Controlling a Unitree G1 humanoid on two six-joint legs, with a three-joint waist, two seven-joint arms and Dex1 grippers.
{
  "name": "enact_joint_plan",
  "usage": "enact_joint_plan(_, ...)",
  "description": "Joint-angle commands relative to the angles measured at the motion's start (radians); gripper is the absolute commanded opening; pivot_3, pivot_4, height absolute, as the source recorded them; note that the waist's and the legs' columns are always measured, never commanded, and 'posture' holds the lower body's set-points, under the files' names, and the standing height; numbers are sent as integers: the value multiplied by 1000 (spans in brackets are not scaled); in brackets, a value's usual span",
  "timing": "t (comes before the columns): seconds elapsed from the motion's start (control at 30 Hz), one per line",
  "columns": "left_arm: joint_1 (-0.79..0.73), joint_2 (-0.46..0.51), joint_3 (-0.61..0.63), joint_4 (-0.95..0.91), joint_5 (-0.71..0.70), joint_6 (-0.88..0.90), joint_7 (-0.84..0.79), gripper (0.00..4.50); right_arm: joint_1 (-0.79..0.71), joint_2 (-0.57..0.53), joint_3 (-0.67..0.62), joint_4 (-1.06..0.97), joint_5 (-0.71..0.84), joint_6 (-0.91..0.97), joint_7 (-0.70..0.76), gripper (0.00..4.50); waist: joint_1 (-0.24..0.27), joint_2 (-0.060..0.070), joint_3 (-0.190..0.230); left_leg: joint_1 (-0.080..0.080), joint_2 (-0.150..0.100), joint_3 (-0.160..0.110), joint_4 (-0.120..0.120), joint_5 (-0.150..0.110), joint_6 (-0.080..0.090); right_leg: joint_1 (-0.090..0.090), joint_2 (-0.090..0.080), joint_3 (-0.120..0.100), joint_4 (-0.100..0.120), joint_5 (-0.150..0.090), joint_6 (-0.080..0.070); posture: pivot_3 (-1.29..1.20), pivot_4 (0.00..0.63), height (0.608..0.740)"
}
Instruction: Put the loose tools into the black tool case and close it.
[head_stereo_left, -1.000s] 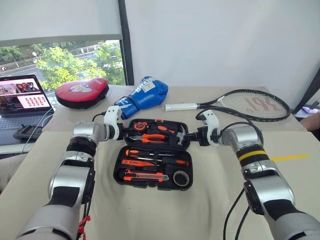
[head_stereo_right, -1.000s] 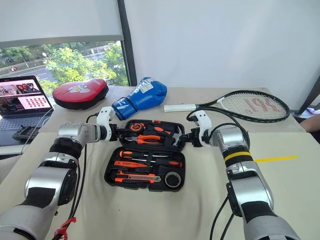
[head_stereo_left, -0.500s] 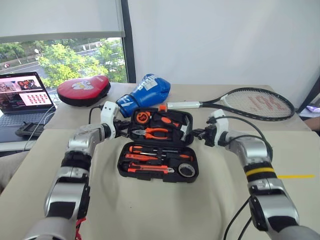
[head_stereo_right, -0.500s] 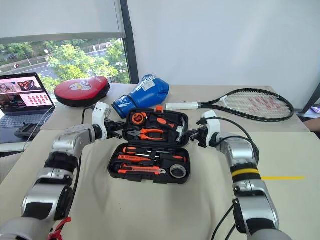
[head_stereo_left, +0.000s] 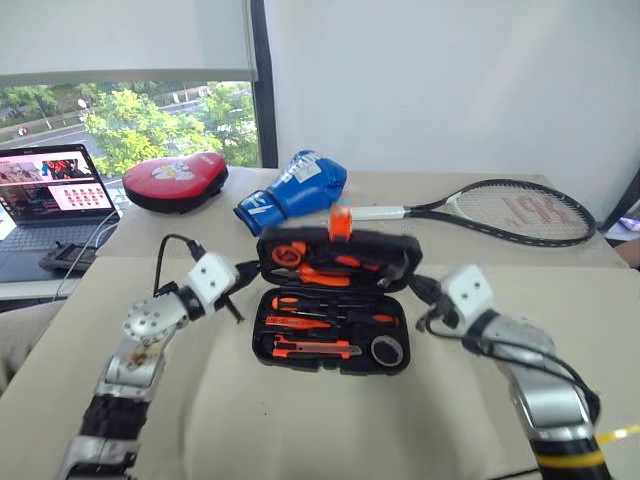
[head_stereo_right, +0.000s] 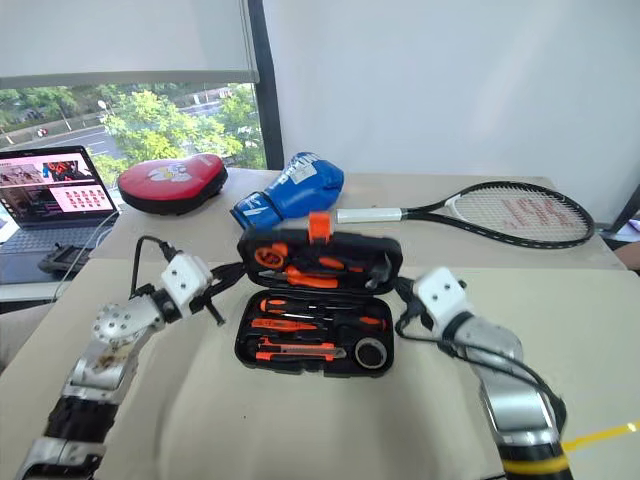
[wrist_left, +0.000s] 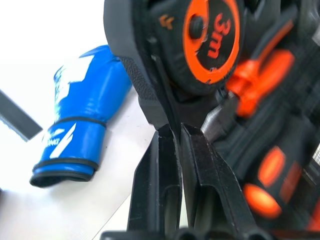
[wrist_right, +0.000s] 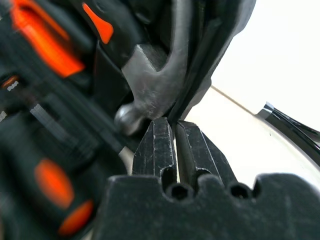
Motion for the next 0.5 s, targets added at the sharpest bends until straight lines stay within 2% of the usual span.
enact_joint_plan(0.03,70,25,2,-66,-28,46,-30,53,119,-60,-36,-151,-29,-30,16,11,3,0,0,0,0,0,0,0,1,0,0,0,1,0,0,0,150,740)
enact_joint_plan(0.1,144,62,37,-86,-82,107,-70,53,204,-83,-98,-197,4,6,32,11,3,0,0,4,0,0,0,-1,2,4,0,0,1,0,0,0,150,740)
enact_joint_plan(0.13,170,77,48,-96,-104,130,-84,0,229,-91,-121,-209,17,12,37,776,2,0,0,7,2,0,0,-2,2,9,0,0,0,0,0,0,150,740)
enact_joint_plan(0.17,194,88,82,-103,-147,186,-83,0,277,-114,-153,-224,31,24,63,1102,0,0,0,11,3,0,0,-2,3,13,0,-1,-1,0,0,0,150,740)
enact_joint_plan(0.23,233,126,138,-115,-244,322,-108,713,375,-158,-214,-269,86,102,130,1684,-7,1,-1,18,6,1,-1,-10,11,18,0,1,-1,-2,-1,0,150,740)
enact_joint_plan(0.27,246,141,154,-121,-277,374,-120,892,410,-174,-235,-288,116,141,155,1971,-13,1,-1,19,7,1,-1,-10,11,19,1,1,-1,-2,-2,0,150,740)
enact_joint_plan(0.33,269,187,178,-109,-304,428,-163,1571,494,-202,-304,-346,213,224,223,2593,-14,1,0,19,10,1,-1,-11,9,19,4,0,0,-3,-3,0,150,740)
enact_joint_plan(0.4,255,209,210,-84,-328,476,-166,2240,578,-232,-378,-417,334,284,310,2609,-8,1,0,19,12,0,-1,-10,8,18,6,0,0,-4,-4,0,150,740)
enact_joint_plan(0.43,243,215,218,-82,-349,514,-171,2529,597,-241,-400,-455,415,327,338,2430,-3,1,0,19,13,0,-1,-10,7,18,6,0,1,-4,-5,0,150,740)
enact_joint_plan(0.5,228,220,224,-94,-385,572,-188,2535,603,-260,-402,-505,513,380,364,1882,2,0,0,20,13,-1,0,-10,7,20,6,0,0,-4,-6,0,150,740)
